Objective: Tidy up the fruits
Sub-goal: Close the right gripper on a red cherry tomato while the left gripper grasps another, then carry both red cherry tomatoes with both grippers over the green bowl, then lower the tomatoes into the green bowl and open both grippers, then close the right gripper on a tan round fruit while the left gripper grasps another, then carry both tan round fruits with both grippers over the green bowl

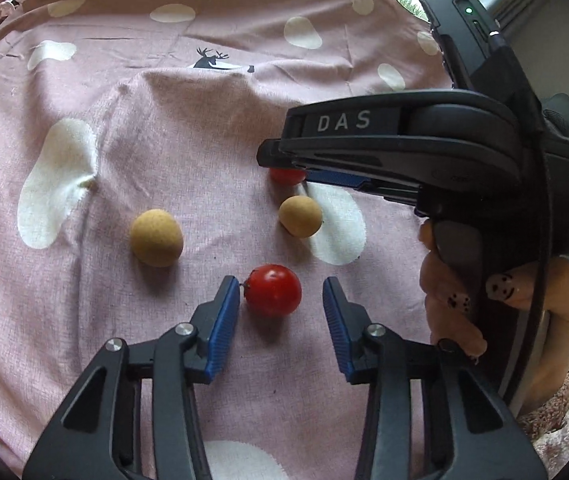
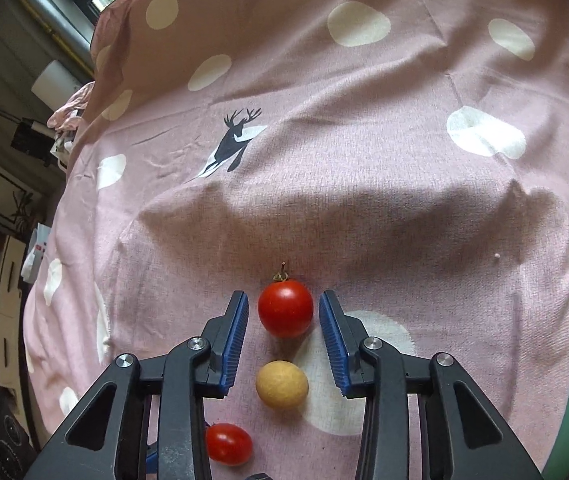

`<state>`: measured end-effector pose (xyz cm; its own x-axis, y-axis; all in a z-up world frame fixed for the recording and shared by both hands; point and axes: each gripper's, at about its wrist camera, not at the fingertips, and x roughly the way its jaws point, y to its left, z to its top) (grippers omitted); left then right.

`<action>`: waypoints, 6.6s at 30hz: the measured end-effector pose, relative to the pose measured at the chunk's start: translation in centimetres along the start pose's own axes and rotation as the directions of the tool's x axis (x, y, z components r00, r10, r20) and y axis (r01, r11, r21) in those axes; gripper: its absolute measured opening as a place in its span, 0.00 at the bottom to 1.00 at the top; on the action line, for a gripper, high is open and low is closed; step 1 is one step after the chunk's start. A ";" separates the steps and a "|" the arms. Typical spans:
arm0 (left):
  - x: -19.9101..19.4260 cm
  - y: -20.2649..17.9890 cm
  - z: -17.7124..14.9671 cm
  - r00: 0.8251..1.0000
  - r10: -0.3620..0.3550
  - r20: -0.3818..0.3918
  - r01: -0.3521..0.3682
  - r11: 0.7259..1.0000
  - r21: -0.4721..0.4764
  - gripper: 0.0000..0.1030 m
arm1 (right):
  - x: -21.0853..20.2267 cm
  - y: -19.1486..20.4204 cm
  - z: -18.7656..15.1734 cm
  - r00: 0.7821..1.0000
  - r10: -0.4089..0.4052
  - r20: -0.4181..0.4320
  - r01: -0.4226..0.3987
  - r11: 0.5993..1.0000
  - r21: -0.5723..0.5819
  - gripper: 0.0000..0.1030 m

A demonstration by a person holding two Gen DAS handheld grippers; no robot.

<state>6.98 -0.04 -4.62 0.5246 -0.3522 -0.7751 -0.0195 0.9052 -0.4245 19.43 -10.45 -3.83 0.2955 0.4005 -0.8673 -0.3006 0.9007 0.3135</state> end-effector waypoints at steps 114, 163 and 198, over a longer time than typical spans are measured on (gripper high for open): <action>-4.6 -14.8 -0.2 0.982 -0.098 0.161 0.066 0.980 0.190 0.54 | -23.3 -18.8 -13.4 0.895 -0.224 0.386 0.049 0.909 0.413 0.55; -0.3 2.9 3.0 0.968 0.243 0.057 -0.237 0.968 -0.085 0.26 | -7.6 -3.1 -5.1 0.987 0.098 0.130 -0.105 0.993 0.049 0.27; -6.5 -16.1 -1.3 0.963 0.021 0.269 -0.098 0.956 0.278 0.25 | -21.3 -13.3 -11.6 0.910 -0.050 0.411 -0.078 0.954 0.289 0.28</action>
<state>2.83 -12.67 6.64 0.7337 -0.2566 -0.6291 0.1663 0.9656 -0.1999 6.57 -32.91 6.00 0.6568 0.3884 -0.6464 -0.0478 0.8769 0.4783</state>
